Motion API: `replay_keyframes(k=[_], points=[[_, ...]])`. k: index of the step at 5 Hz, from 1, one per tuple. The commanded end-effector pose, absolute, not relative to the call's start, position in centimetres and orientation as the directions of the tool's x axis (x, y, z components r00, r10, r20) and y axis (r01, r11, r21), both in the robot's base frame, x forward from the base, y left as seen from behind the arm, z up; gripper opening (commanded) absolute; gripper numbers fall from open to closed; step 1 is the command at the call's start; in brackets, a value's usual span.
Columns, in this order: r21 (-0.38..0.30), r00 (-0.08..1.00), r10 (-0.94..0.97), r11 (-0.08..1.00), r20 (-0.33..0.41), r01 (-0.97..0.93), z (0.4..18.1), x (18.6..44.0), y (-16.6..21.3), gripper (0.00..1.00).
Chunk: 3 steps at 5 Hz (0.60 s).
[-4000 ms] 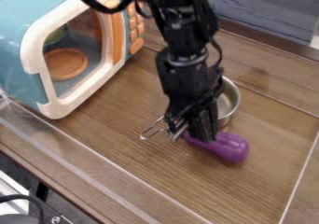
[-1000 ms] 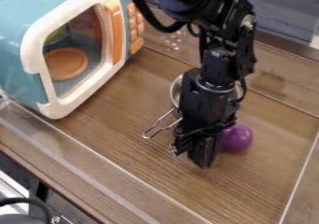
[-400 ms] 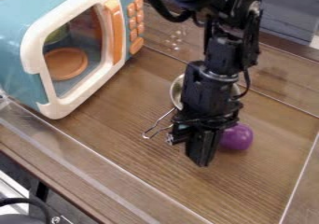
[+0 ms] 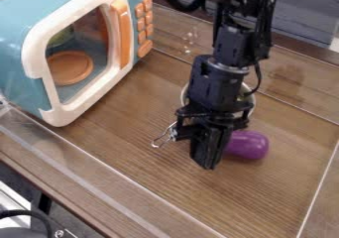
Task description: Put the eggplant in the silver pot
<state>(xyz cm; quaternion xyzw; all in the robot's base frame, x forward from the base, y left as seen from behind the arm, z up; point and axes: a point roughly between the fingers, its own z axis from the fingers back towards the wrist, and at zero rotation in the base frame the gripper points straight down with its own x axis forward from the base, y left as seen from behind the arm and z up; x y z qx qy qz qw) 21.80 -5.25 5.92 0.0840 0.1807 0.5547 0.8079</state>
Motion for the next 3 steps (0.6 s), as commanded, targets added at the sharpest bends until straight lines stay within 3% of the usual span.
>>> replay_keyframes(k=[1,2,3], points=[[0.294,0.329,0.92,0.381,-0.213,-0.876,8.2,22.6,-4.9,0.0],[0.312,0.306,0.917,0.379,-0.257,-0.871,9.4,22.6,-4.6,0.0],[0.328,0.26,0.912,0.363,-0.318,-0.872,11.9,22.7,-3.9,0.0]])
